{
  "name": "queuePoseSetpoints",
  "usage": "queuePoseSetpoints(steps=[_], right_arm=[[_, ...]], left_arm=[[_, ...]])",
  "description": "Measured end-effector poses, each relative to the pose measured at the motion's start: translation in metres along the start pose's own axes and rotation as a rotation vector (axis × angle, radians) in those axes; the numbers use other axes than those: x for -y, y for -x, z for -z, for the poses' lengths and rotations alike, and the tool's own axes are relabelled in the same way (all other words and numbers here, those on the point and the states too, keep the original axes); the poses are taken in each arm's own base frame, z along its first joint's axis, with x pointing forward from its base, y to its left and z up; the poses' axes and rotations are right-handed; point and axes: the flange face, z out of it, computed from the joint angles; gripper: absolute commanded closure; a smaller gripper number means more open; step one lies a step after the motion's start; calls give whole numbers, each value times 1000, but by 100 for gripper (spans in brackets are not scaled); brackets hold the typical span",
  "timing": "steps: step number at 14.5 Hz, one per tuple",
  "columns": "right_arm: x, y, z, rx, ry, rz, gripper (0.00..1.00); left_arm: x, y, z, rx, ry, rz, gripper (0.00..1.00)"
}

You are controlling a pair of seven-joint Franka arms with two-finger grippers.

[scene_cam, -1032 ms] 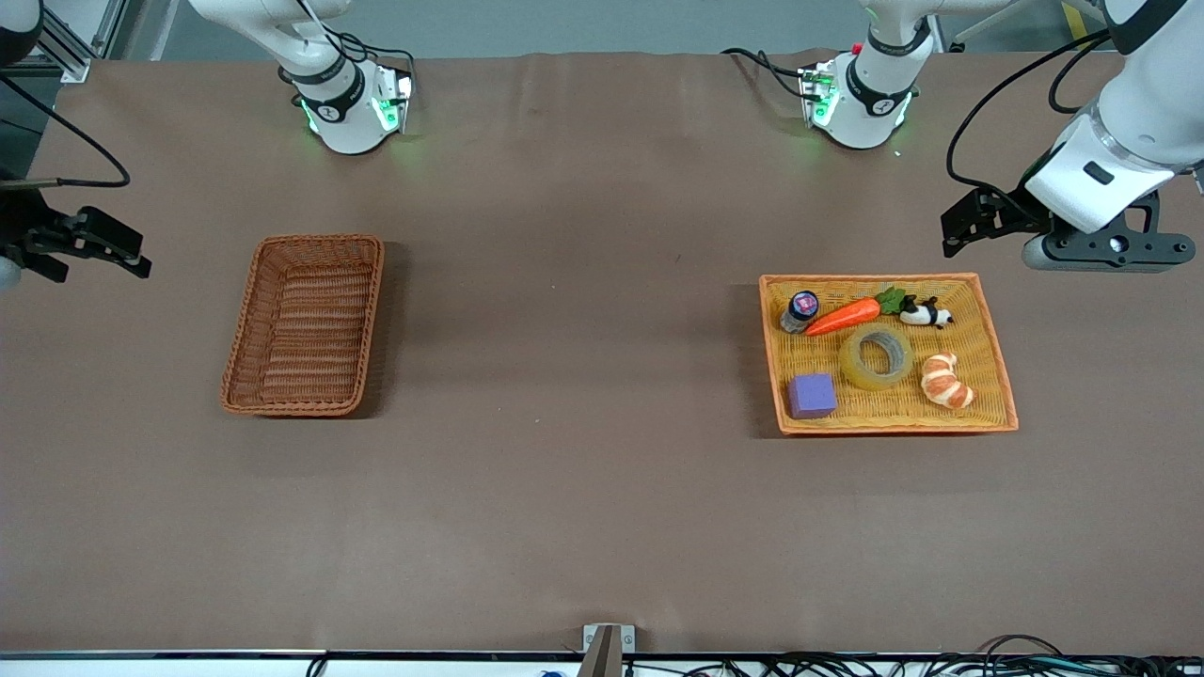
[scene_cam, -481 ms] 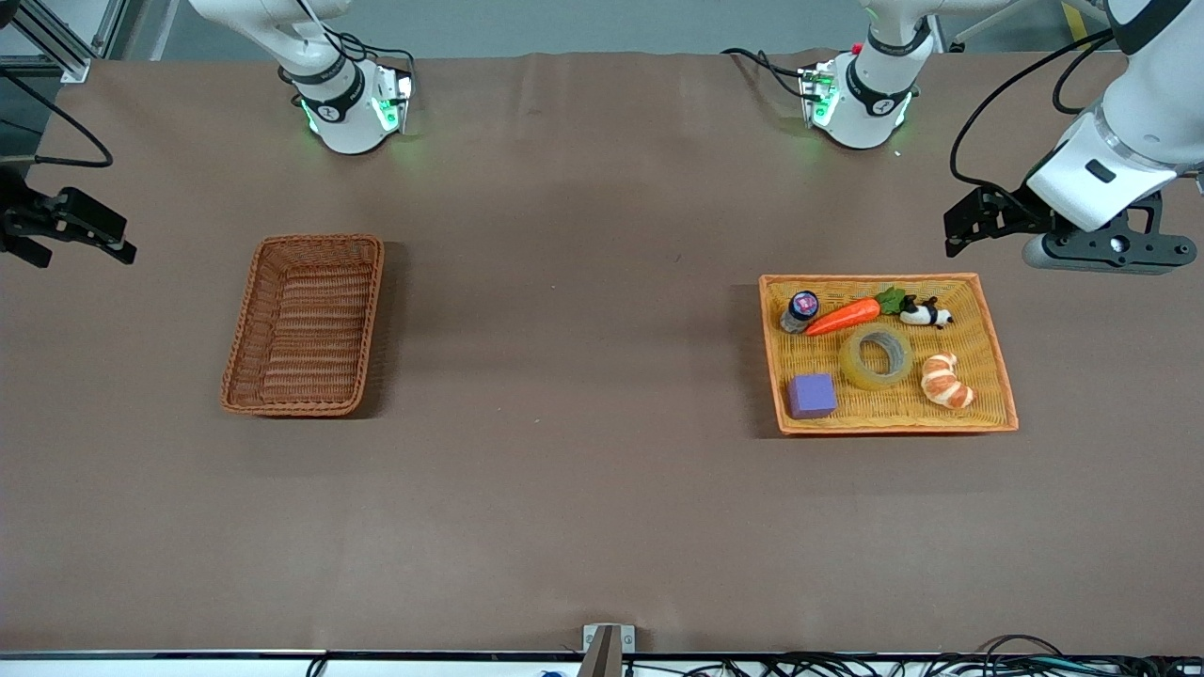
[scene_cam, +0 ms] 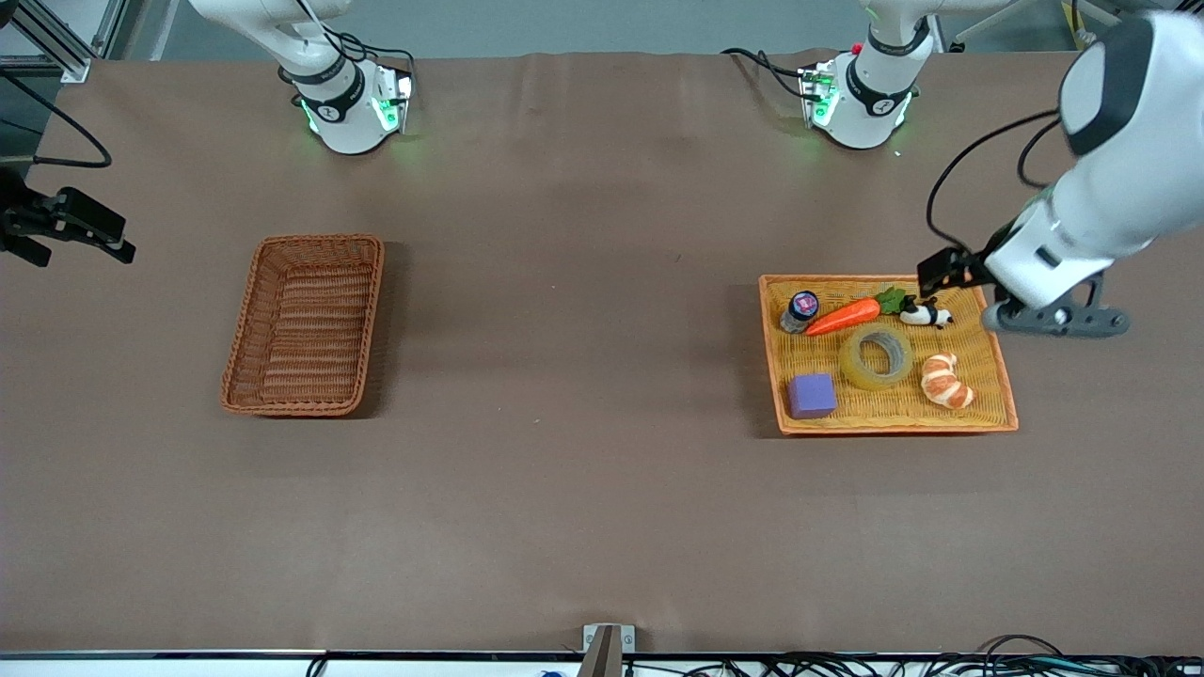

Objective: Move tape to another basket
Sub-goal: 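Reach the left gripper down over the tape roll in the tray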

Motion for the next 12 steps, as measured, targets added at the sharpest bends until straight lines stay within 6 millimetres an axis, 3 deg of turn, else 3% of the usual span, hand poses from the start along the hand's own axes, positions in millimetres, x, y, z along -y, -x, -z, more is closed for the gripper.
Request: queuePoseSetpoints(steps=[5,9,12], right_arm=[[0,1,-3,11,-1,0,0],[0,2,-5,26,-2,0,0],[0,1,-14,36,-2,-1,0]], left_arm=[[19,-29,-96,37,16,31,0],[36,-24,-171,78,22,57,0],[53,-20,-216,106,10,70,0]])
